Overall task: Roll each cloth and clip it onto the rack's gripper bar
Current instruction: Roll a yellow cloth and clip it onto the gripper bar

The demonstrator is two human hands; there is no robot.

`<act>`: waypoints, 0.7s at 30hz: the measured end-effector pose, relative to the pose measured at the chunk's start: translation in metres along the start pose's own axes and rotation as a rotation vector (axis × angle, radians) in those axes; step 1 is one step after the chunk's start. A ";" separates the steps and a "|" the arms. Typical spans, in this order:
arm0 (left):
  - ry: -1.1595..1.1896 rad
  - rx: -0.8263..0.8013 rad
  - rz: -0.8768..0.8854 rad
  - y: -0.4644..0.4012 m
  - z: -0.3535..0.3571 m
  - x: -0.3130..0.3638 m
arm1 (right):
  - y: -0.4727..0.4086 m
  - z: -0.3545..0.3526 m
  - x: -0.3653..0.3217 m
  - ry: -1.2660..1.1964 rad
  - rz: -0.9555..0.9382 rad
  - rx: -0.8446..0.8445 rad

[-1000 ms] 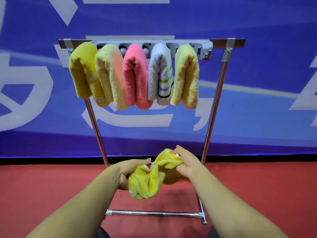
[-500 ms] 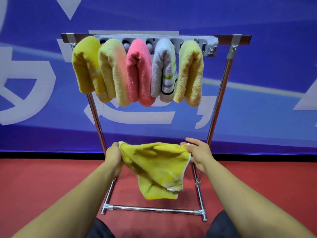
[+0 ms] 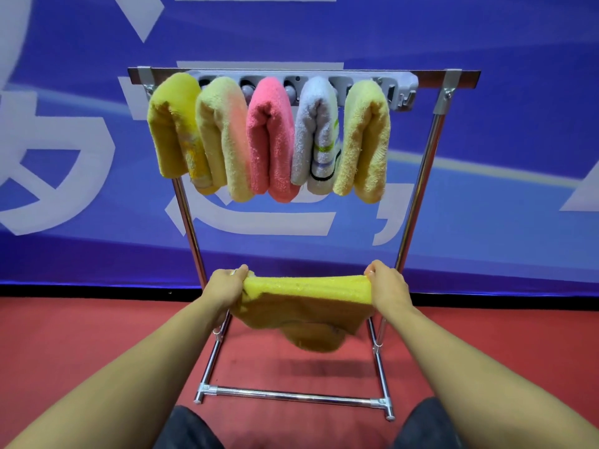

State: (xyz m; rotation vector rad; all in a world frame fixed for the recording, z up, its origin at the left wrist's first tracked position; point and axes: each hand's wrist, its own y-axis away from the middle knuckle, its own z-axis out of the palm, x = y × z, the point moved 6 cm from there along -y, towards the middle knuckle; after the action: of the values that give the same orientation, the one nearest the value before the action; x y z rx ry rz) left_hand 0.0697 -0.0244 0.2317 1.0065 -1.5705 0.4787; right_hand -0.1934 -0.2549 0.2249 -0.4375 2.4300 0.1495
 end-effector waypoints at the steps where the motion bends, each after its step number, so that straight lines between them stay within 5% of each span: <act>1: -0.019 0.027 -0.006 -0.002 -0.002 -0.003 | 0.001 0.000 0.002 -0.018 0.026 -0.010; 4: 0.022 0.097 -0.008 -0.008 -0.008 -0.012 | 0.001 0.001 0.001 -0.086 0.020 0.019; 9: 0.167 0.150 -0.054 -0.011 -0.014 -0.017 | -0.005 -0.007 0.004 -0.569 0.059 0.097; 14: -0.002 0.192 0.047 -0.014 -0.028 -0.009 | -0.011 -0.015 -0.001 -0.666 0.047 0.008; 21: 0.171 0.005 -0.033 -0.009 -0.023 -0.013 | -0.011 -0.020 -0.010 -0.875 0.073 -0.066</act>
State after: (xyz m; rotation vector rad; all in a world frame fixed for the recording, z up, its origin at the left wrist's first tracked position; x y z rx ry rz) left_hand 0.0906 -0.0073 0.2240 0.9679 -1.3986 0.5319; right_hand -0.1942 -0.2673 0.2467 -0.2344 1.5808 0.3674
